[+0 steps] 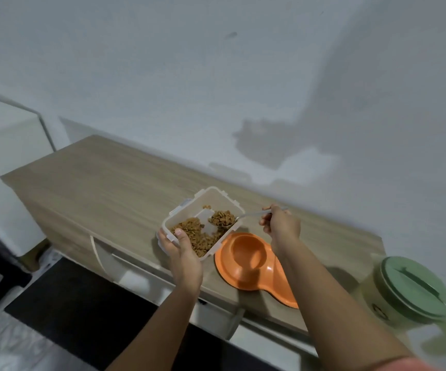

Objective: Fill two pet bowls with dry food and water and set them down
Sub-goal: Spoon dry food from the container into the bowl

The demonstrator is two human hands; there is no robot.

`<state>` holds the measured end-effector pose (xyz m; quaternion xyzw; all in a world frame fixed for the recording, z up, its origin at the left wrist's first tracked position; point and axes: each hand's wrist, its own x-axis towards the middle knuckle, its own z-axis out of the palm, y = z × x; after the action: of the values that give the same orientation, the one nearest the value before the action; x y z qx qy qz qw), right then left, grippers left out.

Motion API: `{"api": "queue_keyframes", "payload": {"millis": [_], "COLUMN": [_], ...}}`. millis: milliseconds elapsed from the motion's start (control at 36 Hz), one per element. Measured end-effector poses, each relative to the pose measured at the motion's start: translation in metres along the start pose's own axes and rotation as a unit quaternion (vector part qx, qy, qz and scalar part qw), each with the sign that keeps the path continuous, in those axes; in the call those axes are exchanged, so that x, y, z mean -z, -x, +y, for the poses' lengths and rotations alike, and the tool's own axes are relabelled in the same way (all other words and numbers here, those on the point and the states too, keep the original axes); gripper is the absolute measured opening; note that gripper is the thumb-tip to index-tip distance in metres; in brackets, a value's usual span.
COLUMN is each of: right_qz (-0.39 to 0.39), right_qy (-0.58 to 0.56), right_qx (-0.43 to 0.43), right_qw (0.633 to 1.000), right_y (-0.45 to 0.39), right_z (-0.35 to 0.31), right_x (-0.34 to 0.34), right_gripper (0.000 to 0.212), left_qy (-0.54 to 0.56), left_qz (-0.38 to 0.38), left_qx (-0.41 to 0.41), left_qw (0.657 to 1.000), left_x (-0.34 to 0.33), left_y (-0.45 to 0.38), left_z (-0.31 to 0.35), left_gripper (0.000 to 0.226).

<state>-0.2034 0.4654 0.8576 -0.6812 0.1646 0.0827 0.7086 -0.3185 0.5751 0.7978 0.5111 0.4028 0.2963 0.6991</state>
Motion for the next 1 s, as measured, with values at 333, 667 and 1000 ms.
{"api": "queue_keyframes", "payload": {"millis": [333,667,1000], "right_qz": [0.044,-0.065,-0.025], "right_qy": [0.016,0.332,0.112], "right_qx": [0.038,0.314,0.391], "right_qw": [0.998,0.887,0.913], "right_y": [-0.026,-0.034,-0.004], "right_z": [0.0,0.042,0.001], "right_x": [0.043,0.062,0.025], "right_gripper": [0.033,0.027,0.025], "left_qy": [0.034,0.01,0.023], "left_qz": [0.072,0.105,0.081], "left_qx": [-0.003,-0.022,-0.007], "left_qw": [0.997,0.994,0.996], "left_x": [-0.009,-0.016,-0.011], "left_y": [-0.015,-0.019,-0.011], "left_z": [-0.027,-0.041,-0.042], "left_gripper": [0.075,0.07,0.061]}}
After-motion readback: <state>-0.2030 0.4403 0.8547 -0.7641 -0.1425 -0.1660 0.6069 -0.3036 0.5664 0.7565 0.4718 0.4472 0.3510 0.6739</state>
